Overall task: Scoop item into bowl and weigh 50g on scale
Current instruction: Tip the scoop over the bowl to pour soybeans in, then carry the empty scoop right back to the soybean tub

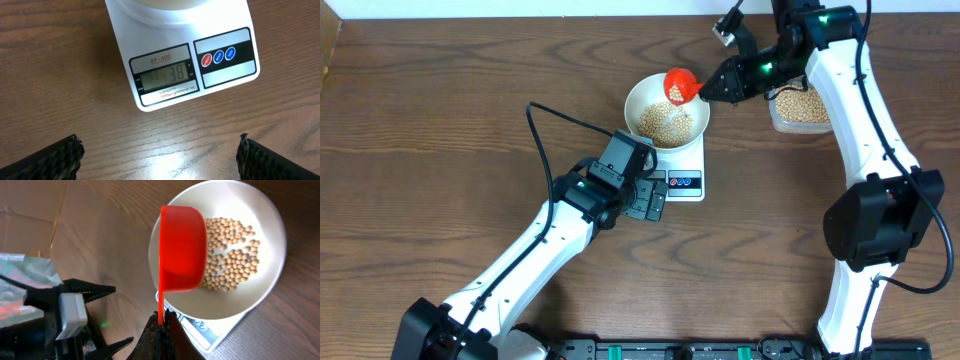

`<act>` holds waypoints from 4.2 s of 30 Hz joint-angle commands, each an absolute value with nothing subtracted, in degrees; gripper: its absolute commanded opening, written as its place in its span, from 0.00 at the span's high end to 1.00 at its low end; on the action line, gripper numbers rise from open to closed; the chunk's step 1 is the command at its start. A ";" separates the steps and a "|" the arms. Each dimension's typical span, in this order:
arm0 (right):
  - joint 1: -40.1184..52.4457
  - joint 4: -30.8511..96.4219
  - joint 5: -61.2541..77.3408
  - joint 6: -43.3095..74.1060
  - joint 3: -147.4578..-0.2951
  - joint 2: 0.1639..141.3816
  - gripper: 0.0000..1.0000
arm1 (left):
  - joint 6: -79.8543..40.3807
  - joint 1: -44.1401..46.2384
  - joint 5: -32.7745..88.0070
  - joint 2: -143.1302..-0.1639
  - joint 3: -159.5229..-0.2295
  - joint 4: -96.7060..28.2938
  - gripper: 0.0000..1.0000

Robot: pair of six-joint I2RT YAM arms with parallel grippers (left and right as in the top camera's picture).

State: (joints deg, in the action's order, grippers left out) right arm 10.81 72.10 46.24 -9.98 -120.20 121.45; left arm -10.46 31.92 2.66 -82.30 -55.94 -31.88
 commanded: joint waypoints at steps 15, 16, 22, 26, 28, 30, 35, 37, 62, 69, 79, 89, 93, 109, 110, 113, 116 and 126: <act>13.39 72.01 42.74 -15.94 -121.27 119.68 0.99 | -10.13 31.79 1.93 -81.87 -55.51 -31.83 0.00; 13.41 72.01 42.72 -15.94 -121.27 119.68 0.99 | -10.15 31.79 1.93 -81.87 -55.51 -31.83 0.00; 13.76 71.99 38.44 -15.94 -121.27 119.68 0.99 | -10.15 31.79 1.93 -81.87 -55.51 -31.83 0.00; 15.59 71.13 32.93 -15.94 -121.27 119.68 0.99 | -10.13 31.79 1.93 -81.87 -55.51 -31.83 0.00; 16.53 70.46 30.74 -15.92 -121.27 119.68 0.99 | -10.15 31.79 1.93 -81.87 -55.51 -31.83 0.00; 17.80 69.56 28.58 -15.92 -121.27 119.68 0.99 | -10.13 31.79 1.93 -81.87 -55.51 -31.83 0.00; 19.81 68.58 24.45 -15.92 -121.27 119.68 0.99 | -10.13 31.79 1.93 -81.87 -55.51 -31.83 0.00; 20.43 68.51 22.92 -15.92 -121.27 119.68 0.99 | -10.15 31.79 1.93 -81.87 -55.51 -31.83 0.00; 27.27 65.76 5.93 -18.28 -121.27 119.68 0.99 | -10.15 31.79 1.93 -81.87 -55.51 -31.83 0.00; 26.11 65.80 11.31 -17.82 -121.27 119.68 0.99 | -10.13 31.79 1.93 -81.87 -55.51 -31.83 0.00; 20.71 66.02 24.86 -17.12 -121.27 119.68 0.99 | -10.15 31.79 1.93 -81.87 -55.51 -31.83 0.00; 15.88 66.30 32.12 -16.75 -121.27 119.68 0.99 | -10.13 31.79 1.93 -81.87 -55.51 -31.83 0.00; 15.79 66.30 32.14 -16.75 -121.27 119.68 0.99 | -10.15 31.79 1.93 -81.87 -55.51 -31.83 0.00; 20.27 66.41 17.63 -17.41 -121.30 119.55 0.99 | -10.15 31.79 1.93 -81.87 -55.51 -31.83 0.00; 21.15 66.61 15.62 -17.41 -121.40 119.28 0.99 | -10.15 31.79 1.93 -81.87 -55.51 -31.83 0.00; 22.52 66.50 17.26 -17.41 -121.67 117.38 0.99 | -10.15 31.79 1.93 -81.87 -55.51 -31.83 0.00; 20.60 65.95 20.10 -17.10 -121.71 113.78 0.99 | -10.15 31.79 1.93 -81.87 -55.51 -31.83 0.00; 3.97 72.01 19.75 -11.79 -121.69 109.86 0.99 | -10.13 31.79 1.93 -81.87 -55.51 -31.83 0.00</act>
